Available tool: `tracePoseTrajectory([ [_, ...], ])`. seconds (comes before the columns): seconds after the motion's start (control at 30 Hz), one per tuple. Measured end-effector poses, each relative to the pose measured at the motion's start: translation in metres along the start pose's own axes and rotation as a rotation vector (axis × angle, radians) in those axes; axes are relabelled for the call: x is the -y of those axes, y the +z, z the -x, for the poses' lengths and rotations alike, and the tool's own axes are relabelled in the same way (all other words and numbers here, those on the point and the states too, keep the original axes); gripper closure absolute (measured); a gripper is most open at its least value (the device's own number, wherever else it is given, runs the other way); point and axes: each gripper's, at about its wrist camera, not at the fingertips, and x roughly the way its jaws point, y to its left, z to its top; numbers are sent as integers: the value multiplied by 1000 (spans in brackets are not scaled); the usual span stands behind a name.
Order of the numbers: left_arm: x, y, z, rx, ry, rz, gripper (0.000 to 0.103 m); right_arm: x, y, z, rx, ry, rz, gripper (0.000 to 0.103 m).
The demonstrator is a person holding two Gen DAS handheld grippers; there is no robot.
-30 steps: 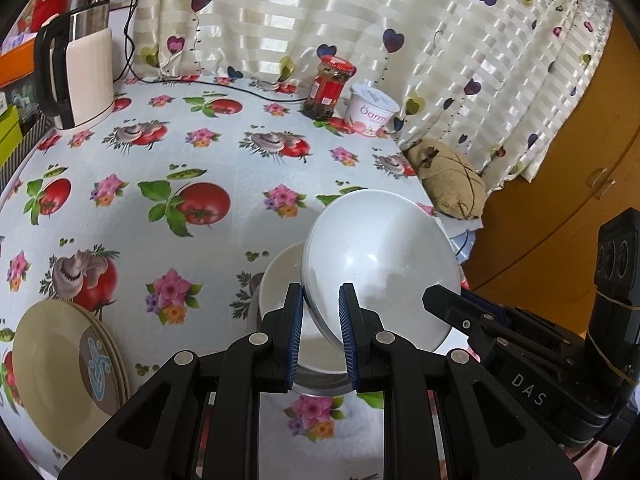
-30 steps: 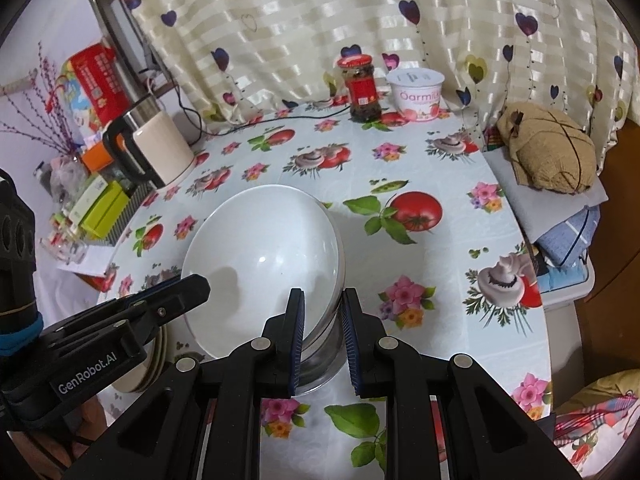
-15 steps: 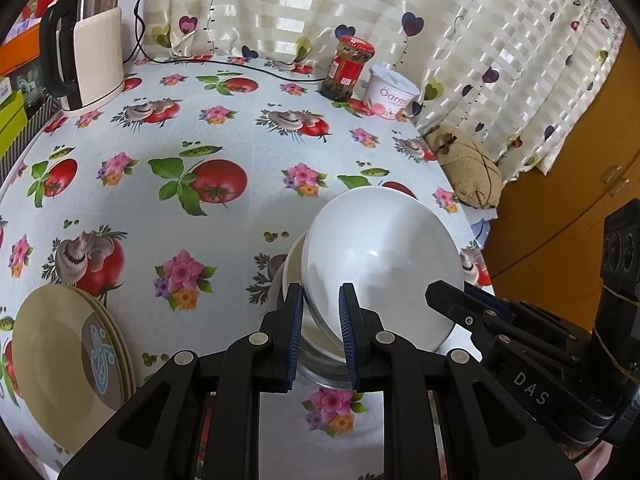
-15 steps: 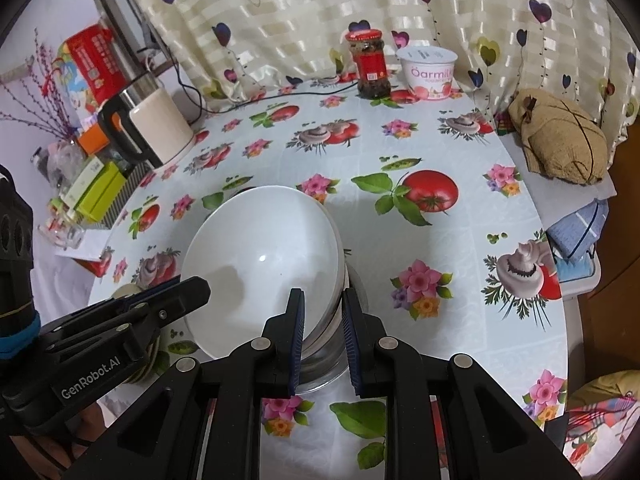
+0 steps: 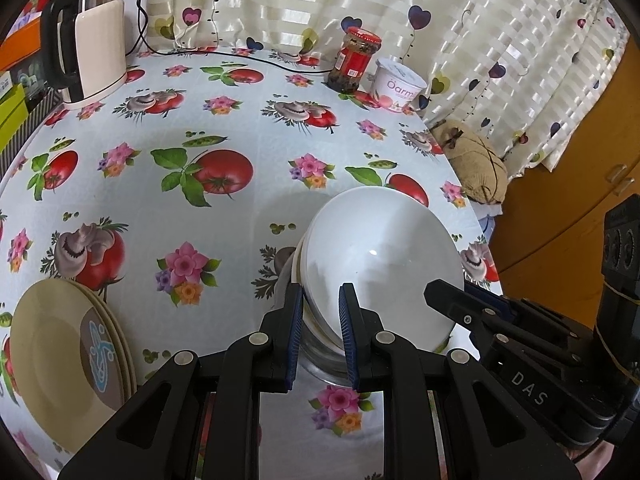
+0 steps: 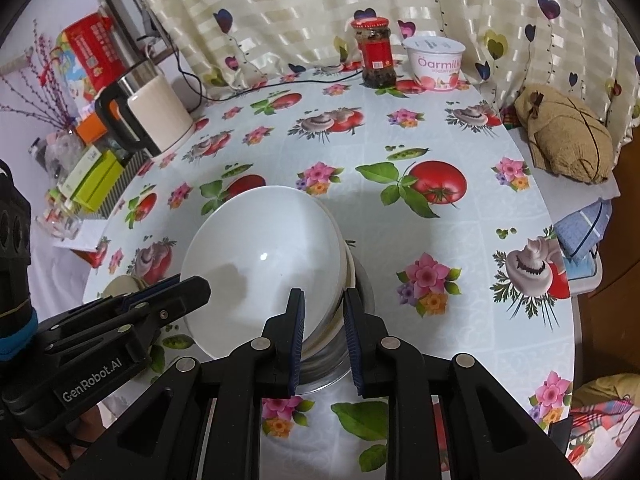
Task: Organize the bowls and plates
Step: 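Lower the white bowl into the nested bowls and open the right gripper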
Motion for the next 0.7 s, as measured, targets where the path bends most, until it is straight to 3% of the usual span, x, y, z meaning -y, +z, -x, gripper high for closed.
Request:
tracePoseTrajectory([
  [0.7, -1, -3, 0, 26, -10, -31, 84, -1, 0, -3, 6, -4, 11, 80],
])
